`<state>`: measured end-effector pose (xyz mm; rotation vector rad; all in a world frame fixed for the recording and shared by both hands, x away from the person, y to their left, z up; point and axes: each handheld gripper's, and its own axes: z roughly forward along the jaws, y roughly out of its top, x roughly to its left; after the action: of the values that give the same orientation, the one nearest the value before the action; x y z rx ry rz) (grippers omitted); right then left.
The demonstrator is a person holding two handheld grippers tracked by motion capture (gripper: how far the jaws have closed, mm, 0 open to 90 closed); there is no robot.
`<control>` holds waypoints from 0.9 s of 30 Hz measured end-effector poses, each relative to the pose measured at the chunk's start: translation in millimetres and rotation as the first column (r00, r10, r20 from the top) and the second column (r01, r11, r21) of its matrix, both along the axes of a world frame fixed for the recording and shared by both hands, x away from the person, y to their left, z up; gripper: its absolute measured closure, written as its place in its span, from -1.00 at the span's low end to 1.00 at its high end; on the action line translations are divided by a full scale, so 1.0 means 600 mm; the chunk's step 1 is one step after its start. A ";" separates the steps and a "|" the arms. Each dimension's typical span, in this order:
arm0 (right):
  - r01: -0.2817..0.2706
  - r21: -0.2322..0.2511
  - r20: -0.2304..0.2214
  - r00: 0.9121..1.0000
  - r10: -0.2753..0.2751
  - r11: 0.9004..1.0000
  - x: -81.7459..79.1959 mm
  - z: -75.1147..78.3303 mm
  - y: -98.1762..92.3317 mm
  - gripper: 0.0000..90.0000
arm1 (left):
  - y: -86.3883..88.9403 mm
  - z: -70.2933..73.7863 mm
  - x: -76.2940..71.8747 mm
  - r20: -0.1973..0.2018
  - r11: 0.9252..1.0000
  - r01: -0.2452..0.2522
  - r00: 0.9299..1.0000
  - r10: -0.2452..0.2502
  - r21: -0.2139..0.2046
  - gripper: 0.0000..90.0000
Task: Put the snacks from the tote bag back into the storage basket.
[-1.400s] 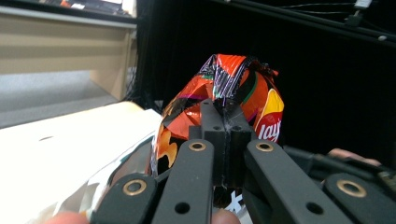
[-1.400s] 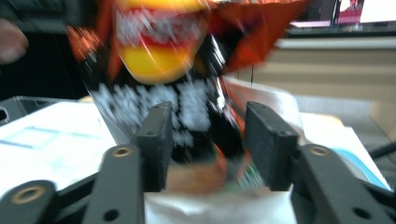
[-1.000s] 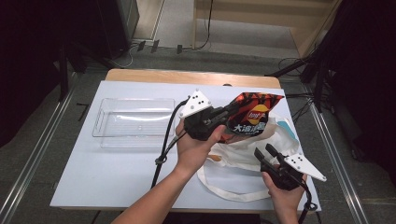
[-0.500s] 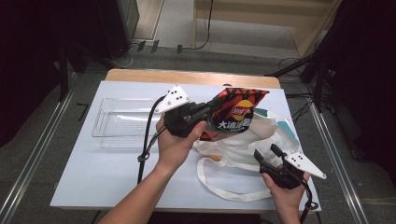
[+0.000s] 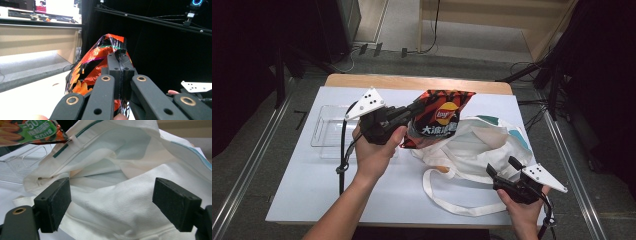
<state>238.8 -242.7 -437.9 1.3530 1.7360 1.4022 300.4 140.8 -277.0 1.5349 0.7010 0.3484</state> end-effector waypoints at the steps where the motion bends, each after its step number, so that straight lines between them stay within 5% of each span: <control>1: 0.003 0.000 0.003 1.000 -0.003 1.000 0.000 0.000 -0.002 -0.65 | 0.006 0.001 0.000 -0.004 1.000 0.002 1.000 -0.002 -0.004 1.00; 27: -0.016 -0.024 -0.017 1.000 0.015 1.000 0.005 -0.012 0.003 -0.68 | 0.129 0.006 0.017 -0.018 0.992 -0.128 0.992 0.127 -0.019 1.00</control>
<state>241.7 -241.0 -444.8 1.3446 1.7724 1.3774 310.7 218.1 -273.3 1.4790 0.8159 0.4232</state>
